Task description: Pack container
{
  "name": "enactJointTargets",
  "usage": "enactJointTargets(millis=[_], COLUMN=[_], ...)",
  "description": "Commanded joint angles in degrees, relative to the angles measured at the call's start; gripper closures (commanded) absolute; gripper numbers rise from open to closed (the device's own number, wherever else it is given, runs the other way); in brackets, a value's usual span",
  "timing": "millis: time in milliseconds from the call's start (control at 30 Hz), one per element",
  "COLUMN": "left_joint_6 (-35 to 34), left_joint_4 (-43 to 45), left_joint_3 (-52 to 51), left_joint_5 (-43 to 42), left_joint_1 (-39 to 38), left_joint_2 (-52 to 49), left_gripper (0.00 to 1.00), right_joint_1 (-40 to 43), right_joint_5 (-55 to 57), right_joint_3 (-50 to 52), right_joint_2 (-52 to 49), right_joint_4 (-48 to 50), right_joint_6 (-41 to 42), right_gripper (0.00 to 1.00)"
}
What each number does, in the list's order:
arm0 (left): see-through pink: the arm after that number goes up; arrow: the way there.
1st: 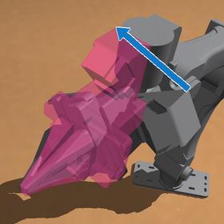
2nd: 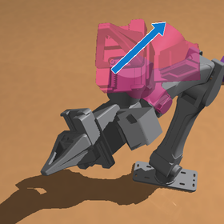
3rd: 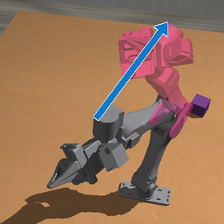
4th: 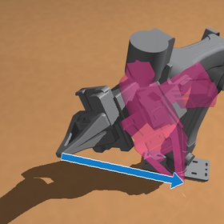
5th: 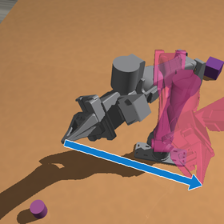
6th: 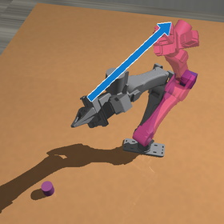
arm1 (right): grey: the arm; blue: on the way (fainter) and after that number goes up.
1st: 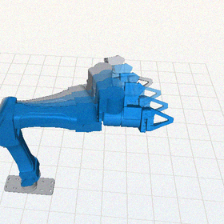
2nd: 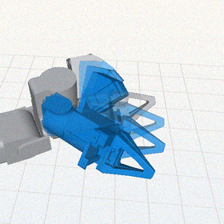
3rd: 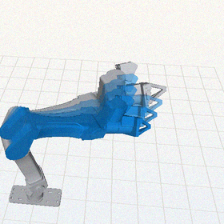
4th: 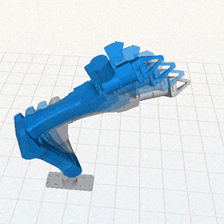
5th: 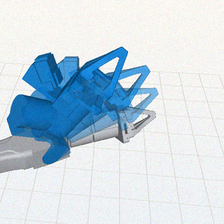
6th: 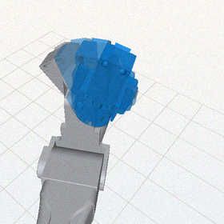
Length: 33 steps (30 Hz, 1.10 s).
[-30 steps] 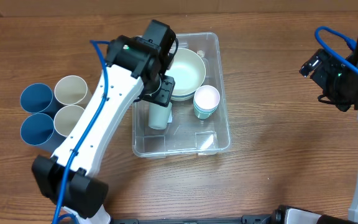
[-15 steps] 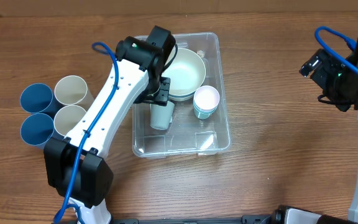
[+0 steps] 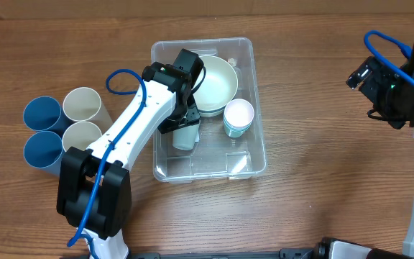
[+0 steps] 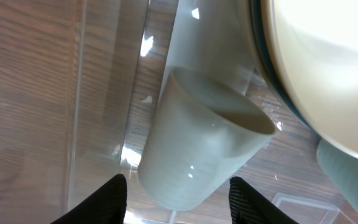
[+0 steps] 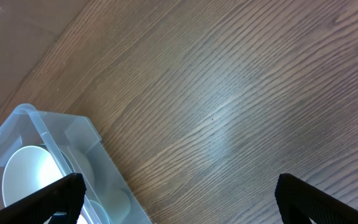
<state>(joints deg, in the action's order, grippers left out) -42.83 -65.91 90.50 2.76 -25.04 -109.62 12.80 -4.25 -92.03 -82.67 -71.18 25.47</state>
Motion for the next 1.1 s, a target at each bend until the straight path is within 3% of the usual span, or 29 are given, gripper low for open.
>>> enactJointTargets(millis=[0, 133, 433, 667, 867, 1067], left_joint_6=[-1.33, -1.57, -1.22, 2.43, 5.44, 6.38], left_joint_4=[1.6, 3.91, 4.83, -2.91, -8.96, -17.03], left_joint_3=[0.2, 0.2, 0.28, 10.67, 20.74, 27.06], left_joint_5=[0.92, 1.31, 1.97, 1.86, 3.19, 8.37], left_joint_1=[-0.46, -0.48, -0.61, -0.66, -0.35, 3.23], left_joint_2=[0.02, 0.0, -1.2, 2.86, 8.59, 15.41], left_gripper=[0.42, 0.35, 0.39, 0.42, 0.34, 0.21], right_joint_1=[0.13, 0.13, 0.13, 0.13, 0.13, 0.13], right_joint_5=[0.15, 0.15, 0.15, 0.15, -0.76, -14.49], right_joint_3=[-0.61, -0.61, -0.61, -0.61, -0.61, -0.61], right_joint_2=[-0.11, -0.11, -0.11, -0.11, -0.11, -0.11], right_joint_4=[0.33, 0.33, 0.33, 0.33, 6.43, 7.45], right_joint_6=[0.28, 0.28, 0.28, 0.28, 0.31, -0.11], right_gripper=[0.0, 0.0, 0.0, 0.0, 0.0, 0.0])
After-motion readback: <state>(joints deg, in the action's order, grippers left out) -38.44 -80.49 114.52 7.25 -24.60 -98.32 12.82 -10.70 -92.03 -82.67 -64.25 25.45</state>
